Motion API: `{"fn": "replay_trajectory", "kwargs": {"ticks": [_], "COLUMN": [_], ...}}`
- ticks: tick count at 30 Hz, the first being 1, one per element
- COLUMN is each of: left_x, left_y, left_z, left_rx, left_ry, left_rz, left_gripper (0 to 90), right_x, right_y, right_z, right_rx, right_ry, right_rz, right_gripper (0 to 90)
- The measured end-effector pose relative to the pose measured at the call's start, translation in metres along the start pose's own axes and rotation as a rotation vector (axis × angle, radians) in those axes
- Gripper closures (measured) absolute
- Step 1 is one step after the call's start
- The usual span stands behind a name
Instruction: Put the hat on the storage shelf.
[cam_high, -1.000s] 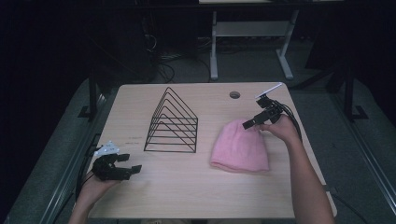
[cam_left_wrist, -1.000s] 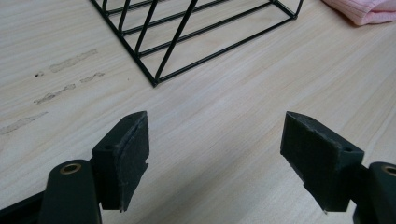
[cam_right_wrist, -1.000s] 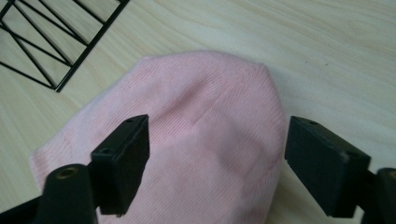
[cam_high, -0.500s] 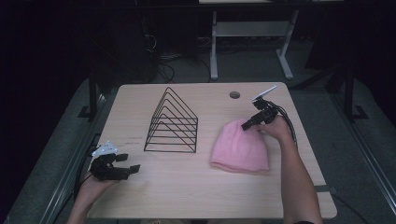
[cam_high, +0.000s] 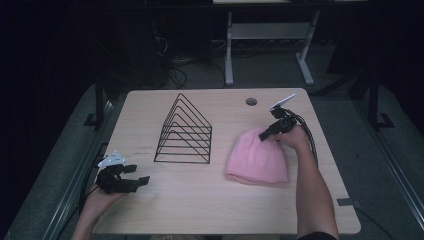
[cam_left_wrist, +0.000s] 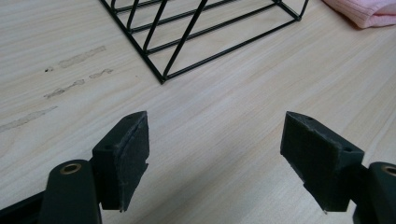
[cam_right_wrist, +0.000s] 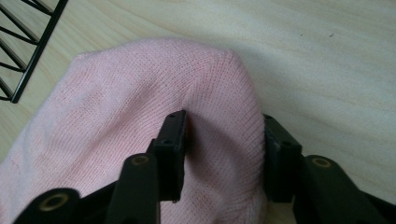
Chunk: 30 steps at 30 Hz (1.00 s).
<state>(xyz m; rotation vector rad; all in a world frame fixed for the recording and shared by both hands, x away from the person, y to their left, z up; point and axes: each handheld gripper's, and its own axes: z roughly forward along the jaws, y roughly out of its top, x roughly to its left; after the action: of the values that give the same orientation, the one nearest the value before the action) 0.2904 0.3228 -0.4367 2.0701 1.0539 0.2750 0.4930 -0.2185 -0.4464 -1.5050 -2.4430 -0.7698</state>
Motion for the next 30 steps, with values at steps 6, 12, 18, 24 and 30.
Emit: {"fn": "replay_trajectory", "kwargs": {"ticks": [6,12,18,24,30], "left_x": [0.001,0.004,0.003,0.001,0.0], "left_y": [0.0,-0.002,-0.004,-0.003,0.0], "left_z": [0.001,0.002,0.002,0.003,0.002], "left_rx": [0.001,0.006,0.001,0.008,-0.004], "left_ry": [-0.009,-0.009,-0.011,-0.016,-0.018], "left_rz": [-0.005,-0.009,-0.03,-0.032,-0.031], "left_gripper": [24.0,24.0,24.0,24.1,24.0], "right_x": [0.001,0.001,0.004,0.014,0.027], "right_y": [-0.001,-0.001,-0.001,0.0,-0.001], "right_z": [0.001,0.001,-0.004,-0.021,-0.039], "right_rx": [0.007,-0.005,-0.027,-0.093,-0.146], "right_ry": [0.001,0.047,0.083,0.124,0.14], "right_rz": [0.003,0.003,-0.002,-0.055,-0.105], "right_gripper": [65.9,76.2,77.8,78.8,79.2]}}
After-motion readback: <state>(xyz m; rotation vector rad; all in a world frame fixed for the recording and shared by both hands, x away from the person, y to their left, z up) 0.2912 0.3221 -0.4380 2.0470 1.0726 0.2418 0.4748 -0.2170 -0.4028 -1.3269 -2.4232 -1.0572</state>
